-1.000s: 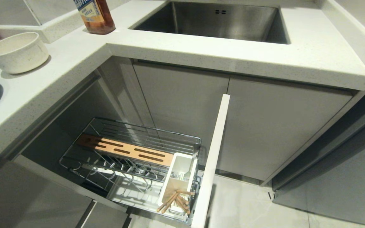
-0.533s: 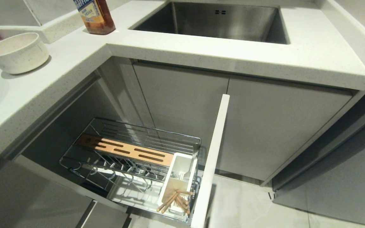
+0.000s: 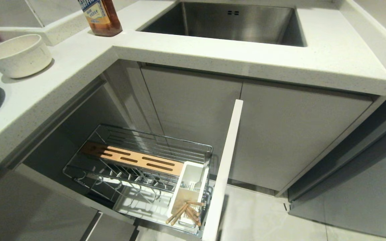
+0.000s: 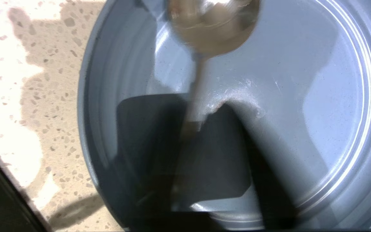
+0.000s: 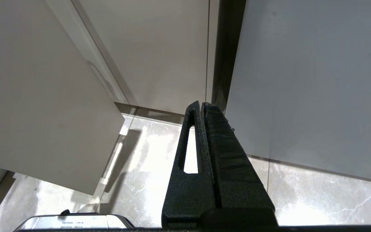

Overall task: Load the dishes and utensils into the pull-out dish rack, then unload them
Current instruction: Pick up the spoon and place it in the cupboard

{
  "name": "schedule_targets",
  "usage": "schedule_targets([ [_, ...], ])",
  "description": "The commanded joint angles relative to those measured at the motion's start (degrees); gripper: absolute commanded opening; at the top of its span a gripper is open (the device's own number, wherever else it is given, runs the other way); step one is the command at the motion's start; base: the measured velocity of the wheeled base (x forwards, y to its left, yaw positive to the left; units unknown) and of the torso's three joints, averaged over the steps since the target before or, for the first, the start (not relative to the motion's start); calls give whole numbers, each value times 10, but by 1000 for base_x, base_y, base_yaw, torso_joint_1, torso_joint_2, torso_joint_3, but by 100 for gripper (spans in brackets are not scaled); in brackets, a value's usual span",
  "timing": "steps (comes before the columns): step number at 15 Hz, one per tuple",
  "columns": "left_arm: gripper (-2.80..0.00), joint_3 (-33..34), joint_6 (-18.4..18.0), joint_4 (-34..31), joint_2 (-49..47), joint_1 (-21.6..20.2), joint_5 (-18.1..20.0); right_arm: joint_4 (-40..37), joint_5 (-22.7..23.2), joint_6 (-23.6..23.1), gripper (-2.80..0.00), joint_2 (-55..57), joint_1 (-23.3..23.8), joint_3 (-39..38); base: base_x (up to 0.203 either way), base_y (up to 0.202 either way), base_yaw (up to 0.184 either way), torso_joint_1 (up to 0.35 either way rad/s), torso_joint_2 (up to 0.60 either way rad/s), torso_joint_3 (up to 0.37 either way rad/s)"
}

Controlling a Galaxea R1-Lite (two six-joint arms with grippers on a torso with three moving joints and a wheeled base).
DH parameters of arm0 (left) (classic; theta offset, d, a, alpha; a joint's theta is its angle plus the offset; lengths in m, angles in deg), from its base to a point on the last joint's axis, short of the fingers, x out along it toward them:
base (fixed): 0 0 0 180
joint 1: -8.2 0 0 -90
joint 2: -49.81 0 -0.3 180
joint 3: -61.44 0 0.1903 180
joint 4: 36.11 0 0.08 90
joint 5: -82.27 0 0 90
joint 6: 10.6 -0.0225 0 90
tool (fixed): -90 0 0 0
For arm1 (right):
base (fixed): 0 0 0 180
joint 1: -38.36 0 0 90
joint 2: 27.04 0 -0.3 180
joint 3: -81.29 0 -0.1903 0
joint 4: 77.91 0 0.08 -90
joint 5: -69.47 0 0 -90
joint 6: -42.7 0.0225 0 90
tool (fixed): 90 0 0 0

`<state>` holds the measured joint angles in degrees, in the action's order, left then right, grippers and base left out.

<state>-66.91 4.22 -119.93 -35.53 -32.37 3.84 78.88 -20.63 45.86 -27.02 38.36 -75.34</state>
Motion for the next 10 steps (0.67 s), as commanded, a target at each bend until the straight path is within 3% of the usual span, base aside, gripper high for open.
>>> schedule_targets([
  [1, -280, 0, 0, -3, -1, 0, 0, 0, 0, 0, -280, 0, 0, 0, 0, 0, 0, 0, 0, 0],
  [8, -280, -20, 1, -2, 11, 1, -1, 0, 0, 0, -280, 0, 0, 0, 0, 0, 0, 0, 0, 0],
  [10, -280, -41, 17, -2, 29, 2, 0, 0, 0, 0, -280, 0, 0, 0, 0, 0, 0, 0, 0, 0],
])
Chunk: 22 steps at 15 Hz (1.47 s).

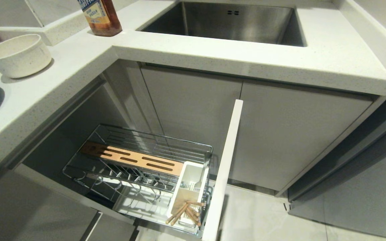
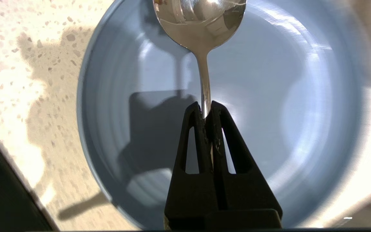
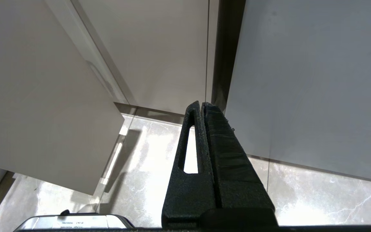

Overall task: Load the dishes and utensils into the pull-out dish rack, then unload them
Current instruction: Pick up the spoon and place it in the cupboard

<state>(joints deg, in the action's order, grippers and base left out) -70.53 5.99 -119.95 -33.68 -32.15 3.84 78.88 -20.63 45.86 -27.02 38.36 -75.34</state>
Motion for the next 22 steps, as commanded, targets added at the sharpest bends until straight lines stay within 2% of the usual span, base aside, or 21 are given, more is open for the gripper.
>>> schedule_targets([
  [1, -280, -17, 15, -2, 24, 8, 2, 0, 0, 0, -280, 0, 0, 0, 0, 0, 0, 0, 0, 0],
  [4, -280, -27, 55, -2, 53, 89, 2, 0, 0, 0, -280, 1, 0, 0, 0, 0, 0, 0, 0, 0],
  [6, -280, -27, 79, -16, 65, 176, 1, 0, 0, 0, -280, 0, 0, 0, 0, 0, 0, 0, 0, 0],
  [10, -280, -25, 122, -73, 80, 378, 0, 0, 0, 0, -280, 0, 0, 0, 0, 0, 0, 0, 0, 0],
  [12, -280, -22, 134, -98, 84, 475, 1, 0, 0, 0, -280, 0, 0, 0, 0, 0, 0, 0, 0, 0],
  [14, -280, -13, 140, -121, 80, 553, 2, 0, 0, 0, -280, 0, 0, 0, 0, 0, 0, 0, 0, 0],
  [18, -280, -5, 144, -158, 26, 653, 3, 0, 0, 0, -280, 0, 0, 0, 0, 0, 0, 0, 0, 0],
  [20, -280, 0, 160, -164, -7, 680, 4, 0, 0, 0, -280, 1, 0, 0, 0, 0, 0, 0, 0, 0],
  [22, -280, 8, 177, -165, -55, 688, 4, 0, 0, 0, -280, 0, 0, 0, 0, 0, 0, 0, 0, 0],
])
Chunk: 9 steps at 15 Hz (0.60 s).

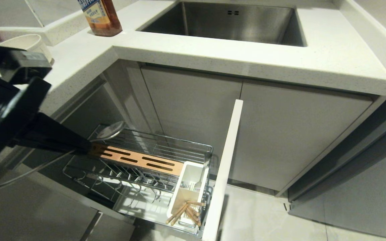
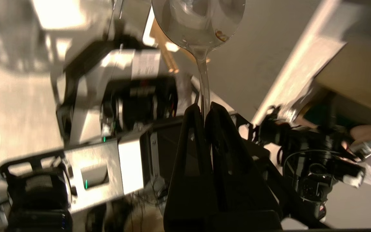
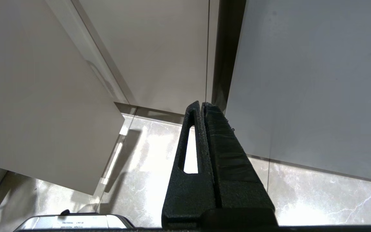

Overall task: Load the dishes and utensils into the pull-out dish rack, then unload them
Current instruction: Pick up the spoon and place it in the cupboard

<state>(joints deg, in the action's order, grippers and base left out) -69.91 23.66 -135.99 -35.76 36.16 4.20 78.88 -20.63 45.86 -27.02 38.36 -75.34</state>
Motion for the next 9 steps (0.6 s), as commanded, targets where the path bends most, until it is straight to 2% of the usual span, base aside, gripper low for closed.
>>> schedule_targets([
  [1, -280, 11, 7, -5, -60, 6, 2, 0, 0, 0, -280, 0, 0, 0, 0, 0, 0, 0, 0, 0],
  [6, -280, 23, 13, -3, -172, 10, 58, 0, 0, 0, -280, 1, 0, 0, 0, 0, 0, 0, 0, 0],
  [9, -280, 13, 13, 1, -228, 34, 66, 0, 0, 0, -280, 1, 0, 0, 0, 0, 0, 0, 0, 0],
])
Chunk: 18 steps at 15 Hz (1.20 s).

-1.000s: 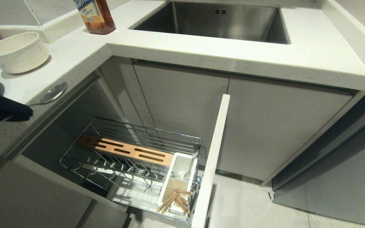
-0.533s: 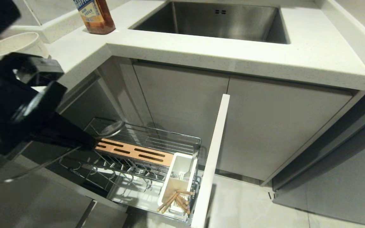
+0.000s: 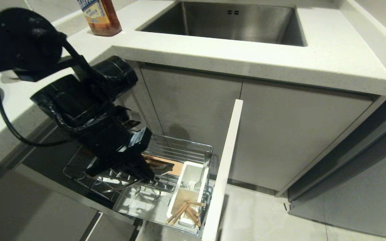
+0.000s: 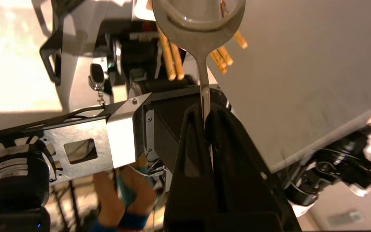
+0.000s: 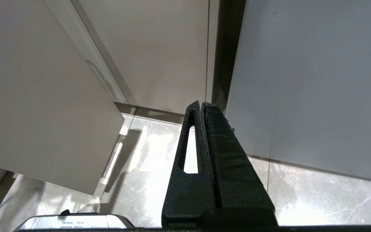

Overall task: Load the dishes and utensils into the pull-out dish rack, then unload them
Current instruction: Pick up the spoon and place it in the cupboard

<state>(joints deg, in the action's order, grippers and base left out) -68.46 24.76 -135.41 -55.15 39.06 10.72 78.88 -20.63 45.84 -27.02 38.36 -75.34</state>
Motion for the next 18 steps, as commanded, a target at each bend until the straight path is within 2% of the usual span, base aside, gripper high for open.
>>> schedule_targets([
  [1, -280, -9, 2, -5, -50, 13, 2, 0, 0, 0, -280, 0, 0, 0, 0, 0, 0, 0, 0, 0],
  [9, -280, -45, 3, -5, -120, 39, 3, 0, 0, 0, -280, 0, 0, 0, 0, 0, 0, 0, 0, 0],
  [18, -280, -48, 2, 48, -179, 41, 1, 0, 0, 0, -280, 0, 0, 0, 0, 0, 0, 0, 0, 0],
])
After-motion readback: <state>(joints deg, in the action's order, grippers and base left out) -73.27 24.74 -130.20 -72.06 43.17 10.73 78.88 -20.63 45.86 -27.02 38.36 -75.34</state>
